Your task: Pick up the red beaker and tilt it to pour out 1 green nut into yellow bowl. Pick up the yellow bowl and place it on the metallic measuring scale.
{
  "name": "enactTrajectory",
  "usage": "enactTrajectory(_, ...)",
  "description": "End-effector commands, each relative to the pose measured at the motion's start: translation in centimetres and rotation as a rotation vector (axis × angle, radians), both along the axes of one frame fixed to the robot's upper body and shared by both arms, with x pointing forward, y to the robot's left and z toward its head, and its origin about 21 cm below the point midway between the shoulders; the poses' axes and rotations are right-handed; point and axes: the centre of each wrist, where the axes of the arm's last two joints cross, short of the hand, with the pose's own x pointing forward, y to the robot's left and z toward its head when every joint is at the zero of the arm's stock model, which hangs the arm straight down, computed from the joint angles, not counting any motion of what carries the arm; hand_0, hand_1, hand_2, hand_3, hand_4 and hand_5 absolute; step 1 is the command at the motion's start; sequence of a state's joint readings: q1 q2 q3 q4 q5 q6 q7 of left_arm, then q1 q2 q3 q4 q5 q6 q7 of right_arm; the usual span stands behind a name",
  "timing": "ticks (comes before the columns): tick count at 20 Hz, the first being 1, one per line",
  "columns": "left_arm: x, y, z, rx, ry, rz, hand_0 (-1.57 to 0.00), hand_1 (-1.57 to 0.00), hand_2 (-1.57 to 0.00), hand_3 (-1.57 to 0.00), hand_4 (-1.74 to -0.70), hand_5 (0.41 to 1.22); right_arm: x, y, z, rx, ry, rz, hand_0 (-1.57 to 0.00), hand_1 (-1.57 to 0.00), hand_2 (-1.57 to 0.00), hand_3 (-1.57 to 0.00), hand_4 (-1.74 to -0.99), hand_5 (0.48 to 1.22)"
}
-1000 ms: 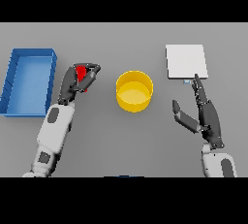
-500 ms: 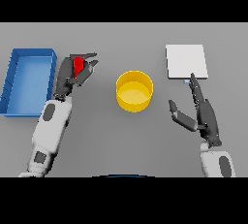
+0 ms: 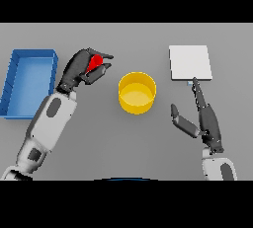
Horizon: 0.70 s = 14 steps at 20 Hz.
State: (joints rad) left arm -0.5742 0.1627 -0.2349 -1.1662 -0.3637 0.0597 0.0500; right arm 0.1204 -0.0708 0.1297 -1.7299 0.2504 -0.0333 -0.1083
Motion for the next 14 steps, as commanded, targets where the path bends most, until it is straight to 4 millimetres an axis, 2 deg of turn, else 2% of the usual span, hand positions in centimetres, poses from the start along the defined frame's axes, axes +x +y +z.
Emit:
enactTrajectory(1,0.3,0.0,0.4,0.013,-0.001,-0.001,-1.56,-1.56,-1.56,-1.56,-1.73,1.113,0.4,-0.2,0.2,0.001,0.020,-0.007,0.00,0.00,0.00,0.00,-1.243,0.710)
enactTrajectory(4,0.8,-1.4,1.0,0.230,-0.039,-0.057,-1.57,-1.57,-1.57,-1.57,-1.74,1.112,0.3,-0.4,0.2,-0.005,0.011,0.001,0.00,0.00,0.00,0.00,-1.254,0.717)
enactTrajectory(8,1.5,-3.2,1.9,0.568,-0.148,-0.168,-1.57,-1.57,-1.57,-1.57,-1.74,1.152,0.5,-0.1,0.3,0.019,0.010,0.015,0.00,0.00,0.00,0.00,-1.267,0.721)
enactTrajectory(12,2.7,-5.0,3.3,0.817,-0.219,-0.268,-1.57,-1.57,-1.57,-1.57,-1.74,1.193,0.2,-0.5,0.2,0.023,-0.001,0.006,0.00,0.00,0.00,0.00,-1.264,0.717)
enactTrajectory(14,3.2,-5.5,3.9,0.944,-0.239,-0.323,-1.57,-1.57,-1.57,-1.57,-1.65,1.203,0.3,-0.4,-0.1,0.028,0.008,0.000,0.00,0.00,0.00,0.00,-1.262,0.705)
